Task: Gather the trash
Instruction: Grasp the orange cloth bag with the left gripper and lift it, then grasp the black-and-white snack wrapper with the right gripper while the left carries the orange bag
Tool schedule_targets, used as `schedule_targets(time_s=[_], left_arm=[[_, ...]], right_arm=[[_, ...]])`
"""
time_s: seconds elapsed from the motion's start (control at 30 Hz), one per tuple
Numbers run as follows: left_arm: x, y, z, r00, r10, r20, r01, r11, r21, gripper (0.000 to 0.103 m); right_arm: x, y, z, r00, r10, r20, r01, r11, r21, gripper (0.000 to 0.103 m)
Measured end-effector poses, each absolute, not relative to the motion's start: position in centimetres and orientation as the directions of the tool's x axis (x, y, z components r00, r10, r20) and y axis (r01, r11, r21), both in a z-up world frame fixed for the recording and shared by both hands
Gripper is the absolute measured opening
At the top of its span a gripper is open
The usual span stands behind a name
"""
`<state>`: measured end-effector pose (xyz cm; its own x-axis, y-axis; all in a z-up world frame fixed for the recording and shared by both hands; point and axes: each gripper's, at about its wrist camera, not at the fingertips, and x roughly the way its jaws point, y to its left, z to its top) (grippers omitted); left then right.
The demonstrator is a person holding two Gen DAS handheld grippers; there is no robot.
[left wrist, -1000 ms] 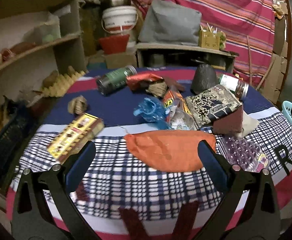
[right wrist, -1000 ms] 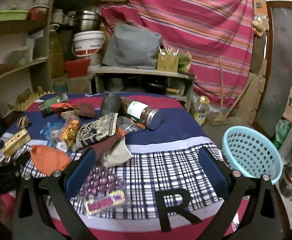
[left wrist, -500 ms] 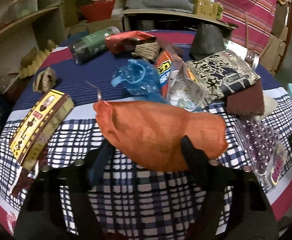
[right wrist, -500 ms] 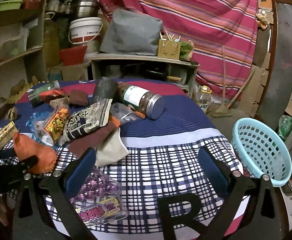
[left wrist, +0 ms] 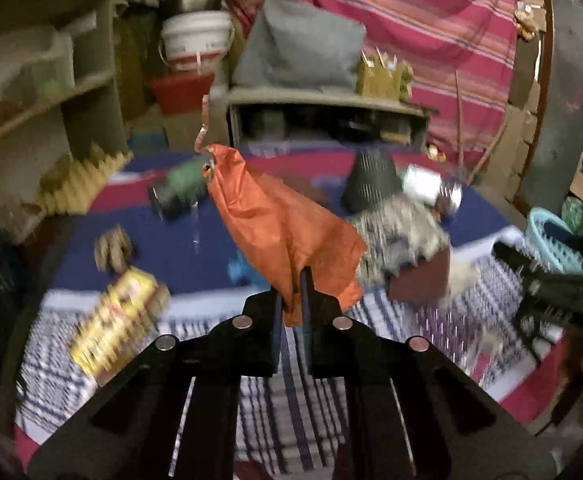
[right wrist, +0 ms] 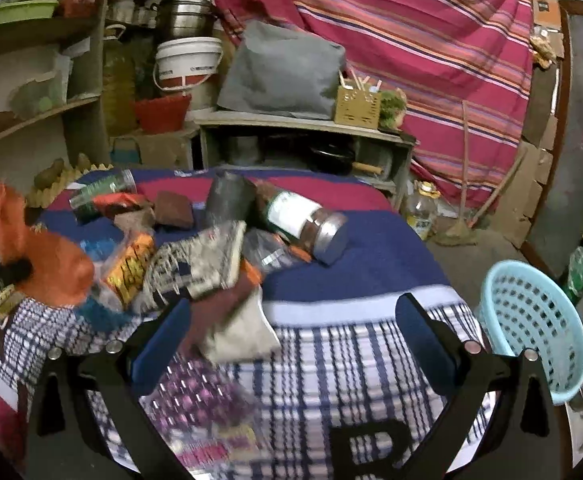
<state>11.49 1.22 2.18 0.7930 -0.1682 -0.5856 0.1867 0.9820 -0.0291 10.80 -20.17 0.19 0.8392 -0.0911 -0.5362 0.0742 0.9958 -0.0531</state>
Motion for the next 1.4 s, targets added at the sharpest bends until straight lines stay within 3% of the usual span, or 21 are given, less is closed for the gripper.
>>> schedule_targets(time_s=[0.23, 0.4, 0.5, 0.57, 0.63, 0.77, 0.83, 0.97, 1.1, 1.4], left_arm=[[14.7, 2.4, 4.4, 0.838, -0.118, -0.533, 0.11, 0.993, -0.048, 0.007], [16.2, 3.0, 2.2, 0.814, -0.079, -0.575, 0.09, 0.996, -0.01, 0.007], [16.4, 3.1, 1.8, 0.817, -0.057, -0.574, 0.087, 0.996, 0.026, 0.007], [16.9, 3.4, 1.3, 0.805, -0.043, -0.592, 0.072, 0.997, 0.026, 0.007], [17.3, 3.5, 0.8, 0.793, -0.04, -0.608, 0.066, 0.998, 0.021, 0.007], [17.2, 3.6, 0.4, 0.788, -0.035, -0.614, 0.065, 0.998, 0.026, 0.007], [17.1, 3.6, 0.5, 0.791, -0.041, -0.611, 0.066, 0.998, 0.018, 0.007], [16.8, 3.6, 0.5, 0.793, -0.04, -0.608, 0.063, 0.998, 0.017, 0.007], [16.4, 3.4, 0.8, 0.796, -0.045, -0.603, 0.061, 0.998, 0.007, 0.007], [14.9, -0.7, 3.6, 0.801, -0.188, -0.569, 0.172, 0.982, -0.082, 0.007]], right_arm=[[16.0, -18.5, -0.4, 0.816, -0.045, -0.577, 0.021, 0.999, -0.049, 0.099], [19.2, -18.1, -2.0, 0.784, 0.005, -0.621, -0.01, 1.0, -0.003, 0.092], [20.9, -17.5, -2.9, 0.759, 0.032, -0.65, -0.039, 0.999, 0.003, 0.079], [22.0, -17.3, -3.6, 0.729, 0.065, -0.681, -0.058, 0.998, 0.033, 0.059], [22.4, -16.9, -4.1, 0.712, 0.082, -0.697, -0.081, 0.996, 0.034, 0.046], [22.0, -16.6, -3.8, 0.73, 0.066, -0.68, -0.086, 0.996, 0.004, 0.027], [21.7, -17.0, -3.3, 0.743, 0.076, -0.666, -0.082, 0.996, 0.022, 0.021], [20.8, -17.5, -2.2, 0.769, 0.072, -0.636, -0.082, 0.997, 0.014, 0.014], [19.9, -18.4, -1.1, 0.789, 0.065, -0.611, -0.064, 0.998, 0.022, 0.013], [15.8, -25.9, 4.2, 0.852, 0.129, -0.508, -0.01, 0.973, 0.231, 0.006]])
